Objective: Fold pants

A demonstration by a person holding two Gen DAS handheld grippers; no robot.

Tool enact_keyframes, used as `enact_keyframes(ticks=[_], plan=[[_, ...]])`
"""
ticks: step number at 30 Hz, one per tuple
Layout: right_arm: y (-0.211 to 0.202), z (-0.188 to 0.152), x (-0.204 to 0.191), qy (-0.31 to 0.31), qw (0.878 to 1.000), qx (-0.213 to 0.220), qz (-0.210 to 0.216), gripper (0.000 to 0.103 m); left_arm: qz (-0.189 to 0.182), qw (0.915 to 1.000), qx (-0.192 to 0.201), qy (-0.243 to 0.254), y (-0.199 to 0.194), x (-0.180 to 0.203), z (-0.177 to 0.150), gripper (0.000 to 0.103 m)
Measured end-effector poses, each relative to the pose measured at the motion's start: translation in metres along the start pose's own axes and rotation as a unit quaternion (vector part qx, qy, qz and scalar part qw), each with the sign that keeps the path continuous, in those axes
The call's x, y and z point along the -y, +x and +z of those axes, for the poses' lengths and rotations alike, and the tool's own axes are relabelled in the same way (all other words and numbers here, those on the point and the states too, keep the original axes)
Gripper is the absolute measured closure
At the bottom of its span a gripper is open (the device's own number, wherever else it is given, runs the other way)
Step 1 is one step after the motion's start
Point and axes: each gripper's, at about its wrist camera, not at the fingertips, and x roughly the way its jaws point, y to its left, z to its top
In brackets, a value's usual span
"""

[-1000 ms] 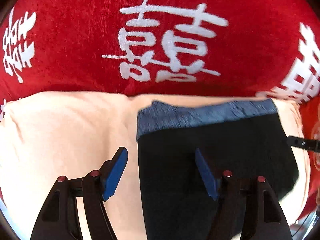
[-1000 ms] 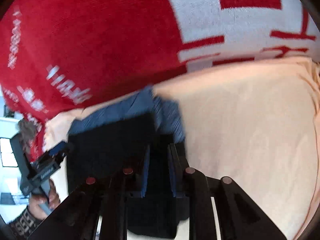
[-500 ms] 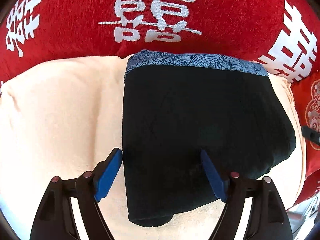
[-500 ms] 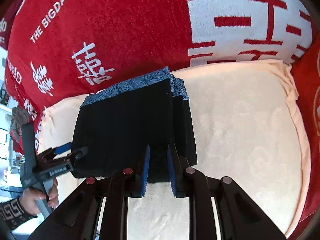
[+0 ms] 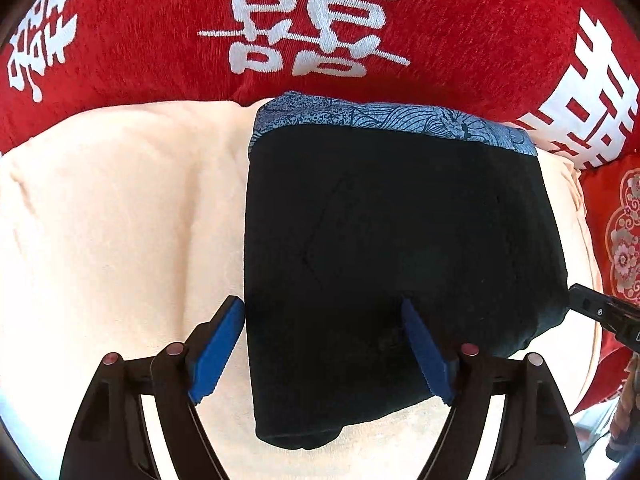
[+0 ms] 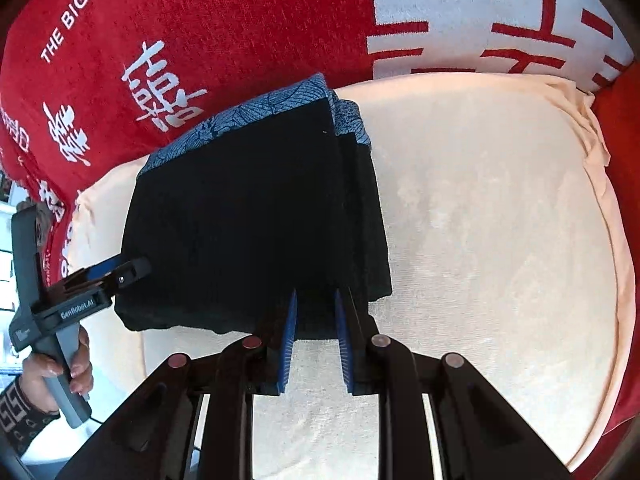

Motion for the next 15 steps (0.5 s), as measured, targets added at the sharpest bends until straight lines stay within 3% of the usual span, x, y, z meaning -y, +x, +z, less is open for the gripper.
enact_keyframes(ticks=[1,3,5,15], plan=[[-0.001,0.0,0.001,0.002,1.0,-0.002,0.003,0.076,0.001,1.0,-0.001,0.001,-0.001,0.001,0.001,0.022],[-0.002,0.002,0.002,0.007,1.0,-0.006,0.008,0.056,0.005,1.0,-0.002,0.004,-0.002,0.001,0.001,0.022],[-0.003,0.003,0.002,0.008,1.0,-0.008,0.012,0.044,0.008,0.9999,-0.003,0.006,-0.002,0.001,0.002,0.022],[0.0,0.017,0.003,0.001,0.999,-0.023,0.03,0.028,0.018,0.9998,-0.005,-0.006,-0.003,-0.005,0.008,0.022]])
